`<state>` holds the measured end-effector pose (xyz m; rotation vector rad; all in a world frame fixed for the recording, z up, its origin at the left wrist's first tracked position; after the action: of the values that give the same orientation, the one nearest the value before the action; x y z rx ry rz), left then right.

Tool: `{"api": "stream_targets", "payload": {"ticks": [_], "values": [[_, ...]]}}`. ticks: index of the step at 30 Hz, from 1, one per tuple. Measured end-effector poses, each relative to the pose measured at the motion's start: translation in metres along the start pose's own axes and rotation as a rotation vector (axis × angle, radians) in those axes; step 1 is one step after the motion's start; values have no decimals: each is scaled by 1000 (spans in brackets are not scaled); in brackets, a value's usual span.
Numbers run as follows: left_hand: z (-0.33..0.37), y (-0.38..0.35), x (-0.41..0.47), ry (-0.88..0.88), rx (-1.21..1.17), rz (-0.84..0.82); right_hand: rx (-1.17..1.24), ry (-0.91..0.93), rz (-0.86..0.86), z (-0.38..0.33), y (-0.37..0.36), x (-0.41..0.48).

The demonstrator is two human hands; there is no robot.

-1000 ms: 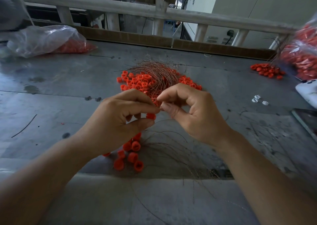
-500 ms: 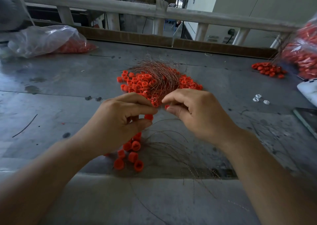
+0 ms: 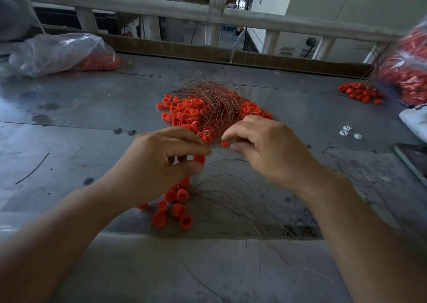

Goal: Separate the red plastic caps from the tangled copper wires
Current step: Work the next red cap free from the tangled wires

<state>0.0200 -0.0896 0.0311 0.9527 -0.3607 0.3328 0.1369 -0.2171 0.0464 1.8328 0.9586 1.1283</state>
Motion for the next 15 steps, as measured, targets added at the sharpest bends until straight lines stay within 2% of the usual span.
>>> {"api": "stream_targets", "payload": {"ticks": [6,15], "values": [[0,-4,1,-38,7,-31,58,27,-59,-11,-13,1],[-7,-3,-1,-1,-20,-37,93,58,35,-8,-5,0]]}}
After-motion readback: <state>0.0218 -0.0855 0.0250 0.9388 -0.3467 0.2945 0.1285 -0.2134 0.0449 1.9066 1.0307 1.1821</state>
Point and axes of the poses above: each hand's wrist, its own x-axis towards the middle knuckle, its own y-axis out of the back of the hand, z = x × y, the point moved 3 cm from there along x, towards the middle knuckle, and after that the axes turned 3 degrees about -z, right-handed, at the moved point
